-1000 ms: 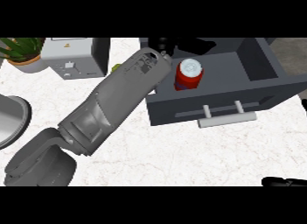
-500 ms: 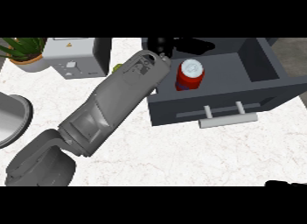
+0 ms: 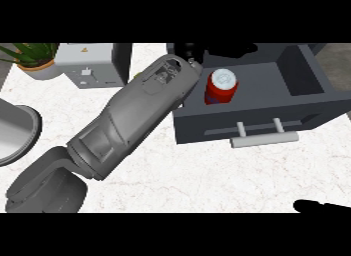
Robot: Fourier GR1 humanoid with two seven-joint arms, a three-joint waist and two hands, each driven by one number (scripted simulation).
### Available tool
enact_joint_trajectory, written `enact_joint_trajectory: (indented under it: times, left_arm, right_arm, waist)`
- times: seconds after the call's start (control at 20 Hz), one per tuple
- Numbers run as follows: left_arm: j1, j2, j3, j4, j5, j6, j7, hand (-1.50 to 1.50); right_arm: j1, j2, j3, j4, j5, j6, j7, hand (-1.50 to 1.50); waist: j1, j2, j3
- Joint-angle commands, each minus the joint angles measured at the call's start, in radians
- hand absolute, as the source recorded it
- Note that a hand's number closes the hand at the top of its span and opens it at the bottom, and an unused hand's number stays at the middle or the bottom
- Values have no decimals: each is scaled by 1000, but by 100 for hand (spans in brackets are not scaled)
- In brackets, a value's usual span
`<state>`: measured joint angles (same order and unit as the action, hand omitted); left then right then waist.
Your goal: Pick up the can, place it into the drawer and close the drawer
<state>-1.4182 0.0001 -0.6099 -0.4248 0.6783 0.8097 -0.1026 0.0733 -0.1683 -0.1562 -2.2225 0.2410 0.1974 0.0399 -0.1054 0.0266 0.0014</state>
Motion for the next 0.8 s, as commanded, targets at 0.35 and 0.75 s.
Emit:
enact_joint_trajectory:
  times: [0.35,0.75]
  left_arm:
    - [-18,0,-22,-41,31,50,-8,-150]
    - [18,0,4,-73,1,40,12,-150]
  right_arm:
    - [-33,-56,200,109,491,-89,-62,-150]
    - [-145,-69,284,340,742,-160,-28,-150]
  waist:
    - [67,-16,-1]
    - [112,-26,-2]
